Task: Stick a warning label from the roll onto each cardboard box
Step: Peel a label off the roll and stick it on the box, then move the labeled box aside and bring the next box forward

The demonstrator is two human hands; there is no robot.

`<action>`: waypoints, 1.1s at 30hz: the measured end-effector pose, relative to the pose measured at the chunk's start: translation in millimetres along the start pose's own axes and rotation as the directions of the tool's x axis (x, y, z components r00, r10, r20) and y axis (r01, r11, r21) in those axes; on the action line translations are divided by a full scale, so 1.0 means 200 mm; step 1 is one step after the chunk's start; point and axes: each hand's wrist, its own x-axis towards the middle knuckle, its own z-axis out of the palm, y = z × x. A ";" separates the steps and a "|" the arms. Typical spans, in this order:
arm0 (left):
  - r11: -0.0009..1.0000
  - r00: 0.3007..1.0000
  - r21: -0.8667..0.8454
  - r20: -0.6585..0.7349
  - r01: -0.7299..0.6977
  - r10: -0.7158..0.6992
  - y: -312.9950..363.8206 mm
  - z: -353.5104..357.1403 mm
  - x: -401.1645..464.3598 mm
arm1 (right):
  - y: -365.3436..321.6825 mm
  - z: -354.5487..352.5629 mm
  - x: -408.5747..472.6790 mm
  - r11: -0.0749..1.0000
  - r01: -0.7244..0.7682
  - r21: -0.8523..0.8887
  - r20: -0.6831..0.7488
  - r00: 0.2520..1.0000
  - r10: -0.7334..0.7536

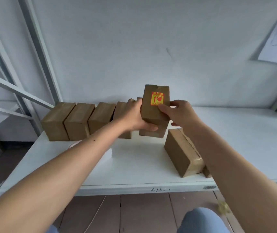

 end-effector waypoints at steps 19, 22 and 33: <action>0.704 0.997 0.709 0.064 -0.018 -0.040 -0.27 0.58 0.89 | 0.53 0.02 0.91 0.978 -0.186 -0.096 0.011 0.982 0.187; 0.731 1.000 0.682 0.030 -0.025 0.006 -0.27 0.55 0.88 | 0.50 0.02 0.93 0.975 -0.138 -0.173 0.038 0.989 0.146; 0.661 0.976 0.730 -0.041 0.177 -0.216 -0.37 0.32 0.57 | 0.23 0.29 0.70 0.904 0.170 -0.392 0.201 0.975 -0.096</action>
